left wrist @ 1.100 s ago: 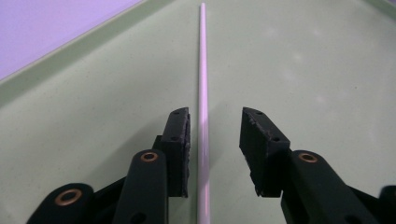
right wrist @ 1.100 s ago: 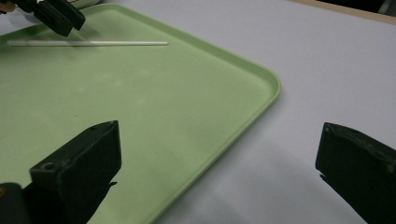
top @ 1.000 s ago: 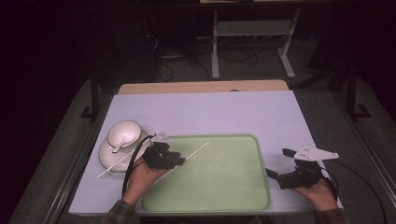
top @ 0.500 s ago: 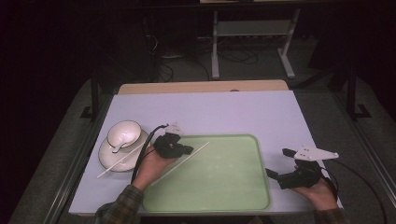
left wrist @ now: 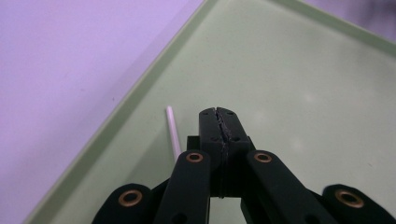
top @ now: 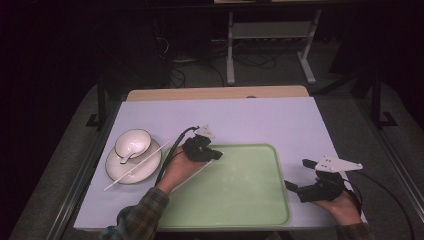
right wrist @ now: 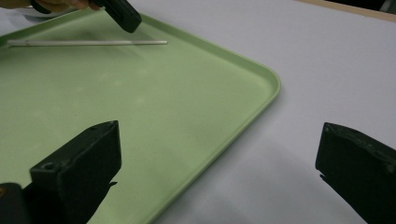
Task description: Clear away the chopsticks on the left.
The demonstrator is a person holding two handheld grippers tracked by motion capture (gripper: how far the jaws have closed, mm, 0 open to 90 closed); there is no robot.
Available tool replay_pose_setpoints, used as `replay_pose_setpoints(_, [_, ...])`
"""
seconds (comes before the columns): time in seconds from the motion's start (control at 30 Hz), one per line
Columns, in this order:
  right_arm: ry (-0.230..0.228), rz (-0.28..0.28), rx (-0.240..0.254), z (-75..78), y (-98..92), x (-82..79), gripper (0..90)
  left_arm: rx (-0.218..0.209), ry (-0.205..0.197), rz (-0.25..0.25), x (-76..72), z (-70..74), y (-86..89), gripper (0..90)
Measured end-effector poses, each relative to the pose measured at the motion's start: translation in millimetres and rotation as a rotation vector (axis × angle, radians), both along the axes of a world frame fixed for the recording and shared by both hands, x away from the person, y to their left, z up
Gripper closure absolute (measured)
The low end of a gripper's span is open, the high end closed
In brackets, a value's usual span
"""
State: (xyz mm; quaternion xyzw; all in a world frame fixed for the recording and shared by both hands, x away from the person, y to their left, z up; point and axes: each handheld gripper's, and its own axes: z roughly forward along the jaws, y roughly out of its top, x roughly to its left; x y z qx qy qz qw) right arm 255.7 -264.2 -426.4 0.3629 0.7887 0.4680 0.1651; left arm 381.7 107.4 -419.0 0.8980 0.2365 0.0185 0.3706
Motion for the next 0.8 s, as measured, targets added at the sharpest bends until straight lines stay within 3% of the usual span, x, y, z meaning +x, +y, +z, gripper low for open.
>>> replay_pose_setpoints(0.4, [0.001,0.001,0.0,-0.2,-0.2,-0.1,0.0,0.014,0.019,0.016,19.4,-19.4,-22.7,89.7])
replay_pose_setpoints(0.8, [0.001,0.001,-0.003,-0.5,-0.4,0.1,0.0,0.016,0.014,0.091,29.4,-22.4,-11.2,89.8])
